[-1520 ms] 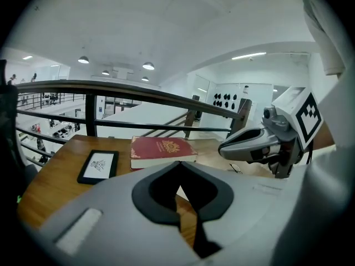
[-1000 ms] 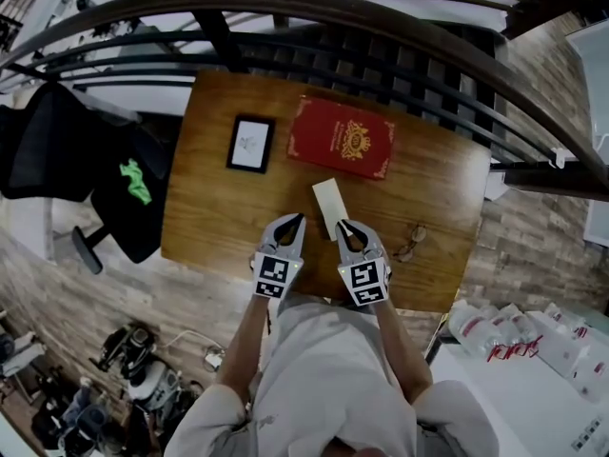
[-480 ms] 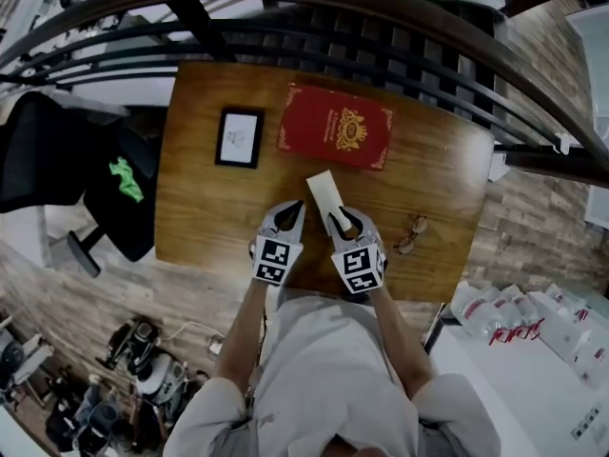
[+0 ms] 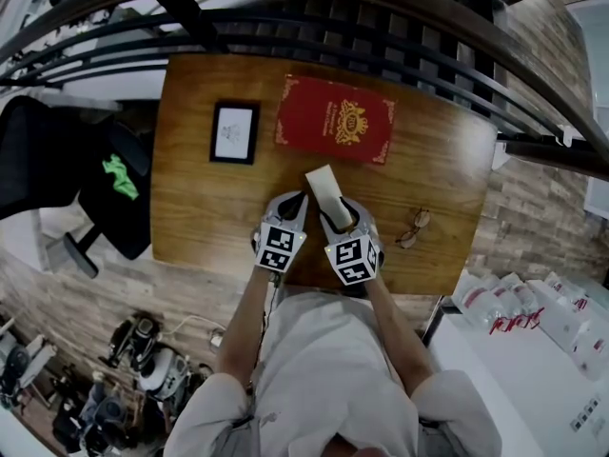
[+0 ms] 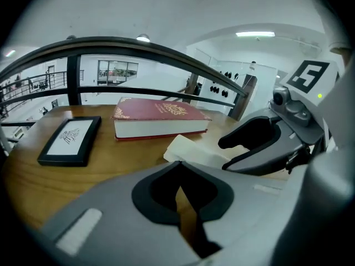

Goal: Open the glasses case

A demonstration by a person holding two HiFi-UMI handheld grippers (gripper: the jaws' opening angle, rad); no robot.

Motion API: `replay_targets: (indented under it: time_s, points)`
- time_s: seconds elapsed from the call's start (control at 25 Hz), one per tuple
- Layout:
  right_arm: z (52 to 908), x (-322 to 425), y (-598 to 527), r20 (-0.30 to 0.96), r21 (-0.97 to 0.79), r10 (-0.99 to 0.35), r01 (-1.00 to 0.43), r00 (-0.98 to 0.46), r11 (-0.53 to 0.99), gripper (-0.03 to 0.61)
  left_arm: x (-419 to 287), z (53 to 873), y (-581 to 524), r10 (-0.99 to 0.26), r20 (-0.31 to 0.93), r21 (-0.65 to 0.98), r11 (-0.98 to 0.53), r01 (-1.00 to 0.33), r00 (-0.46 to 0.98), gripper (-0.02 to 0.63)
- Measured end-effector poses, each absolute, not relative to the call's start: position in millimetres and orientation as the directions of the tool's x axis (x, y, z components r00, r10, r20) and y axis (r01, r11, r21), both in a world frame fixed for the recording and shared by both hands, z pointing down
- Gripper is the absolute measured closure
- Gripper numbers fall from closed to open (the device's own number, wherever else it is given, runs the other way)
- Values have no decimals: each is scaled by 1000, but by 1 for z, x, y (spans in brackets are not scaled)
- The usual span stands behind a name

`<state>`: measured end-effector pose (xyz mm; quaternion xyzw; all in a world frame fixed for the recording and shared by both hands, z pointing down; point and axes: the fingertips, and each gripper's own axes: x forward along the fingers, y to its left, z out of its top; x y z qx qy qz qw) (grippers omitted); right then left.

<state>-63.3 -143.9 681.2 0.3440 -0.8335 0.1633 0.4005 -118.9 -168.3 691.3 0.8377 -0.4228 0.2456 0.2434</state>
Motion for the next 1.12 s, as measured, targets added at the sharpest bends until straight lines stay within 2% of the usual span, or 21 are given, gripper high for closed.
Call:
replay_targets:
  time_s: [0.48, 1.12]
  points:
    - [710, -65, -138, 844, 12, -378, -691, -381, 723, 239, -111, 708, -173, -551, 652, 211, -528, -823, 521, 594]
    - [721, -63, -137, 861, 17, -369, -704, -351, 710, 236, -98, 712, -175, -515, 685, 150, -593, -791, 516, 594]
